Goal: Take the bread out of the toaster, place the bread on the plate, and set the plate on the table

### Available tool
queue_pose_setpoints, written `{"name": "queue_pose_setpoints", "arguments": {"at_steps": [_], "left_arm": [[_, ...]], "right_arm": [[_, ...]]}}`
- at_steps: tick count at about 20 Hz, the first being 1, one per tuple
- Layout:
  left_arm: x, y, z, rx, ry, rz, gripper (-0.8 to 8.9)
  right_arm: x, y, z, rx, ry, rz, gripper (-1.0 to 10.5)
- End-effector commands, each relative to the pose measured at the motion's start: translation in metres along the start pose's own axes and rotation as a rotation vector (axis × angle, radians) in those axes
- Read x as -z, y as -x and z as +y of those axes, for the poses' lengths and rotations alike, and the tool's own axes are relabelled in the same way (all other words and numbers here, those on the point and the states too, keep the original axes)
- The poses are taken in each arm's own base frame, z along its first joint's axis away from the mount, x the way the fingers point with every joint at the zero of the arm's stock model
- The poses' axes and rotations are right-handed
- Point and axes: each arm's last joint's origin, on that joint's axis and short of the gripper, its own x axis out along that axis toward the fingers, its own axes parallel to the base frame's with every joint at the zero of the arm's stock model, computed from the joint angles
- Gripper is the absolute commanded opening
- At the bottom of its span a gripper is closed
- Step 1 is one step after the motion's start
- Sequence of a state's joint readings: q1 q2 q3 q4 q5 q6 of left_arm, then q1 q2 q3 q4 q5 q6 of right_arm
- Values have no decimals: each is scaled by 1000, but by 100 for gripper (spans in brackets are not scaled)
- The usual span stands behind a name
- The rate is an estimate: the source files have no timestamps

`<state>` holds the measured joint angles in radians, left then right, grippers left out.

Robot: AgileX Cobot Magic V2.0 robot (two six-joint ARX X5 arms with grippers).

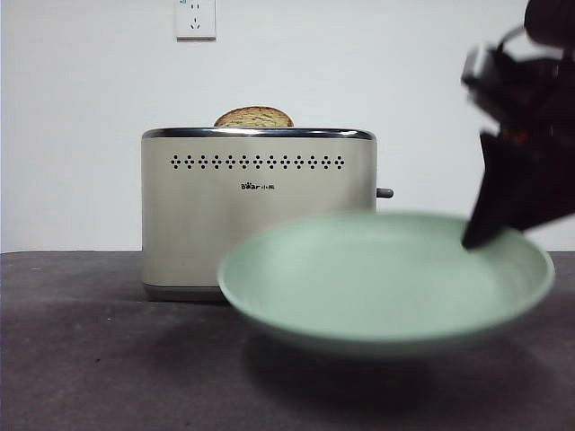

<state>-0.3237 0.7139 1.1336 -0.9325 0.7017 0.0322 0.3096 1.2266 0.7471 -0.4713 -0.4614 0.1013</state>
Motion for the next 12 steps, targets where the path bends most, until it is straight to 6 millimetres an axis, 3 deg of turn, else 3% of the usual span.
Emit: {"name": "queue_pose_setpoints", "arguments": {"at_steps": [1, 7, 12], "left_arm": [[-9, -8, 5, 77, 30, -13, 6], [-18, -40, 28, 186, 106, 57, 6], [-16, -95, 57, 251, 165, 208, 6]], "right_arm": [[-1, 7, 15, -41, -1, -29, 4], [1, 15, 40, -107, 46, -70, 4], [-1, 11, 58, -166, 70, -108, 4]]}}
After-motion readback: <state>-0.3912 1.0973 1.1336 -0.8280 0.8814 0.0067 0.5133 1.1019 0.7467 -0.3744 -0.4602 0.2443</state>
